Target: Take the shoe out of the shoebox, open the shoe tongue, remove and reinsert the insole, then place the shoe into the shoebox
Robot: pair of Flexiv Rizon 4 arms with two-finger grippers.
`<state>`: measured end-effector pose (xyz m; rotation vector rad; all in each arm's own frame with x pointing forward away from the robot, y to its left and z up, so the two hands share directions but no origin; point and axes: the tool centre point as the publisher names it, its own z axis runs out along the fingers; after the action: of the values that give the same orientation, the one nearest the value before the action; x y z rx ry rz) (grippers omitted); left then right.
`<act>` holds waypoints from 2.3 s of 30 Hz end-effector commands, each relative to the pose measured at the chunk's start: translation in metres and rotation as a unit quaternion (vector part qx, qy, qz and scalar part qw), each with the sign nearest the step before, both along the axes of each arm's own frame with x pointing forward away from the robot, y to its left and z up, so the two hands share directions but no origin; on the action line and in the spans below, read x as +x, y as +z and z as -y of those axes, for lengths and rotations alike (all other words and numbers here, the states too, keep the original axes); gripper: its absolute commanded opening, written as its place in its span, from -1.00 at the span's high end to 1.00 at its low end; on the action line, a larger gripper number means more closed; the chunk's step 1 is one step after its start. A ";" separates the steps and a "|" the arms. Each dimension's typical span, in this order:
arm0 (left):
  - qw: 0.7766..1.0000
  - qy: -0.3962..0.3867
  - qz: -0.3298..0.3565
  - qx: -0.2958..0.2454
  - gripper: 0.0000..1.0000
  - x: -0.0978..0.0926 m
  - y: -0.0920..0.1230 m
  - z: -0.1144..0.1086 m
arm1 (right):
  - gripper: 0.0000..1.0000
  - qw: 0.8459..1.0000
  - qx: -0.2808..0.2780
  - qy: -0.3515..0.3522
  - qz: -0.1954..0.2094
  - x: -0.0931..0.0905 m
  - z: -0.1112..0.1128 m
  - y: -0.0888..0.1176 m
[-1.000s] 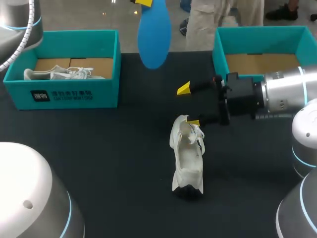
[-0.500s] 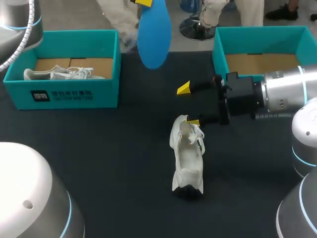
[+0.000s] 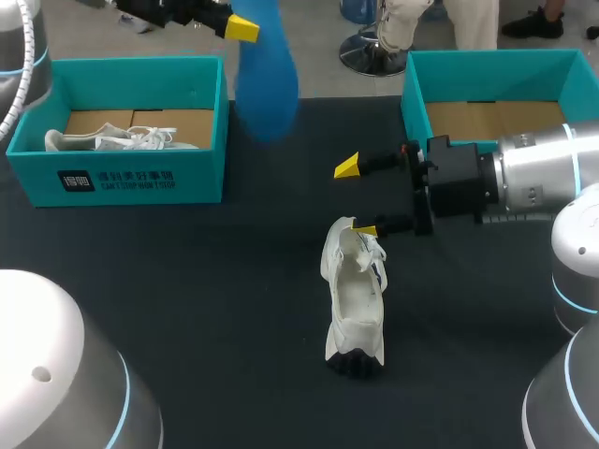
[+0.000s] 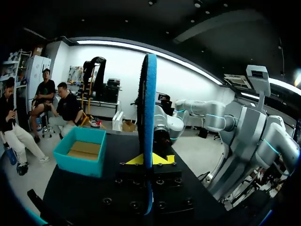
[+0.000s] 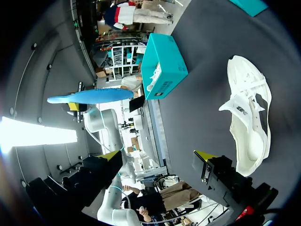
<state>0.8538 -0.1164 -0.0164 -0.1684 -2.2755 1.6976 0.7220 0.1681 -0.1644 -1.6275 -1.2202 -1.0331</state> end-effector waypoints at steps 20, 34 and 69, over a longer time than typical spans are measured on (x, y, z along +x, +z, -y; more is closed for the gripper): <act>0.984 0.072 0.165 -0.003 1.00 -0.091 -0.075 -0.016 | -1.00 1.000 -0.001 -0.001 0.000 0.001 -0.002 -0.001; 0.984 0.072 0.165 -0.003 1.00 -0.091 -0.075 -0.016 | -1.00 1.000 -0.001 -0.001 0.000 0.001 -0.002 -0.001; 0.786 -0.081 0.603 -0.113 1.00 -0.143 -0.097 -0.039 | -1.00 1.000 -0.001 -0.001 0.000 0.001 -0.002 -0.001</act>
<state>0.7203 -0.0781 -0.1081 -1.4382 -2.5782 2.0450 0.7218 0.1683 -0.1644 -1.6279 -1.2200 -1.0336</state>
